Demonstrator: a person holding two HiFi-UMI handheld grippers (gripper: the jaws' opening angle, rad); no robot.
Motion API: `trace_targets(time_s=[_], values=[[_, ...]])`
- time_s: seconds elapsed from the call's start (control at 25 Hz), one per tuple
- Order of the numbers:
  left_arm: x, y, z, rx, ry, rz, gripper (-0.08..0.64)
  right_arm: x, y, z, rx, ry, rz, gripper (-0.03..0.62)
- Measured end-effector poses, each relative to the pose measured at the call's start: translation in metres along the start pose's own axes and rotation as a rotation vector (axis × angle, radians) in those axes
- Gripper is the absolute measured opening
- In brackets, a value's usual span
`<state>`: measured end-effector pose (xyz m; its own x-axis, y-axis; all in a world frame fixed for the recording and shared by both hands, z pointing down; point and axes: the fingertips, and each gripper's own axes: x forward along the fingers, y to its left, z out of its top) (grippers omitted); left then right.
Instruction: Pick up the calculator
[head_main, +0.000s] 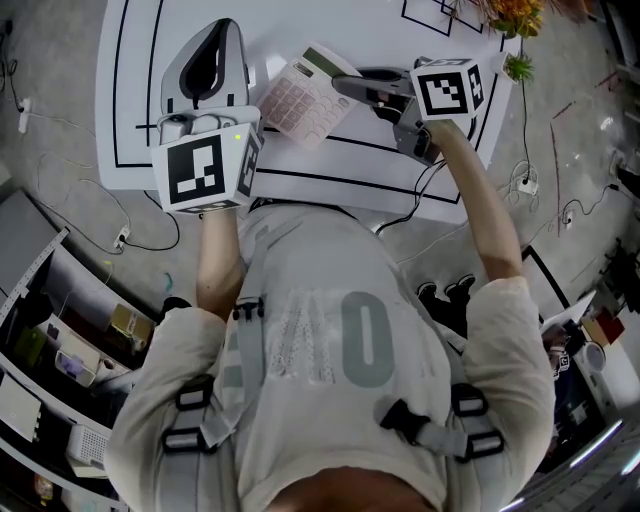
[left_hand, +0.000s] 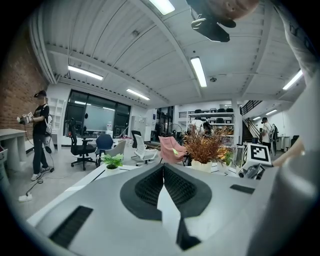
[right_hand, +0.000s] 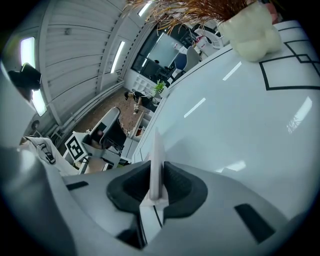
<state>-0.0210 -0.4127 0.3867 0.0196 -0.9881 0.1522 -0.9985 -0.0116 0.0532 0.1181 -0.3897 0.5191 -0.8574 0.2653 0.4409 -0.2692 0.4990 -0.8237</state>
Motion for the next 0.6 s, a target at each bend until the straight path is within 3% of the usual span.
trace_targets(time_s=[0.32, 0.6], values=[[-0.006, -0.016, 0.019, 0.023, -0.031, -0.026, 0.020, -0.025, 0.010, 0.015, -0.015, -0.118, -0.042, 0.074], [-0.023, -0.023, 0.039, 0.050, -0.076, -0.051, 0.020, -0.057, 0.024, 0.042, -0.057, -0.311, -0.155, 0.074]])
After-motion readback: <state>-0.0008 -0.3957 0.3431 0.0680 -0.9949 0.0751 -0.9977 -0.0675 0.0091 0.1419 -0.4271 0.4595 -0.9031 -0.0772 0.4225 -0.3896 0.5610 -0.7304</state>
